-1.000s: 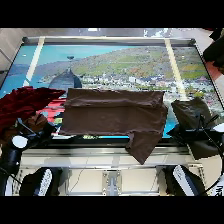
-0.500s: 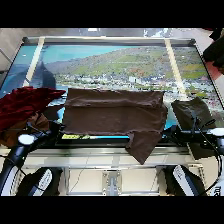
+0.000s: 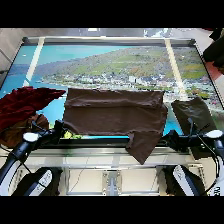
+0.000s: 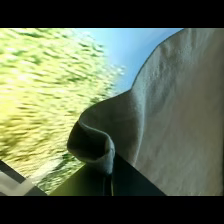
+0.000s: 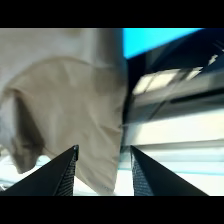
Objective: Fold the shirts.
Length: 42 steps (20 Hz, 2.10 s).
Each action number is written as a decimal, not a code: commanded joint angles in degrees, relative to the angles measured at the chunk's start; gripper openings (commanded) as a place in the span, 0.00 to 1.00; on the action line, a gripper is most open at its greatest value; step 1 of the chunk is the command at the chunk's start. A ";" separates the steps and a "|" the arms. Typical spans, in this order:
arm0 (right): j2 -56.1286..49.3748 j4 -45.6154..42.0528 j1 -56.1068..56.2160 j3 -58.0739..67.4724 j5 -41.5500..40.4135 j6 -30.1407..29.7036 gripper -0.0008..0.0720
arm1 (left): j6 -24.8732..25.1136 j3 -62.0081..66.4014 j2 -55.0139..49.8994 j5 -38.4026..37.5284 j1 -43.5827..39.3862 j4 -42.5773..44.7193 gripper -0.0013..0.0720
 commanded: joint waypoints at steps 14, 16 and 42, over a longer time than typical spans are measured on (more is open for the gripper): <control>-0.61 -1.22 23.06 -3.43 -13.31 14.14 0.54 | 0.63 0.04 -0.31 0.83 -0.17 -0.24 0.03; -2.45 -0.94 24.61 -3.43 -14.19 14.29 0.54 | 0.63 0.04 -0.31 0.83 -0.17 -0.24 0.03; -34.77 -1.77 31.19 52.87 -22.08 4.31 0.02 | 8.15 58.64 -33.03 -15.32 -10.27 47.19 0.03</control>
